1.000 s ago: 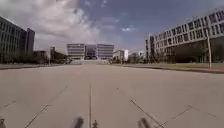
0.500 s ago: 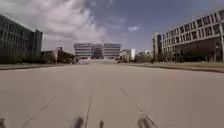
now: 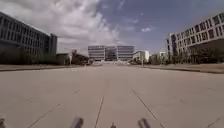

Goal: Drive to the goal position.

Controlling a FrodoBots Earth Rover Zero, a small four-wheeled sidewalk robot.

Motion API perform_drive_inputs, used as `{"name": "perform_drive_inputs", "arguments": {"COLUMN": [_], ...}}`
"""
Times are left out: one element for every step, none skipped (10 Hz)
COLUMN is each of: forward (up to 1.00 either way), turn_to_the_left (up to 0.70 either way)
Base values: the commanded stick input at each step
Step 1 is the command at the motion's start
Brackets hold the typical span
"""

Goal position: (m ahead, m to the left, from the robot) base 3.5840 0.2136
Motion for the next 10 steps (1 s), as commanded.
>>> {"name": "perform_drive_inputs", "arguments": {"forward": [0.99, 0.99, 0.99, 0.99, 0.99, 0.99, 0.99, 0.99, 1.0, 0.99], "turn_to_the_left": [-0.01, -0.01, -0.01, -0.01, -0.01, -0.01, -0.01, -0.01, 0.01, -0.01]}}
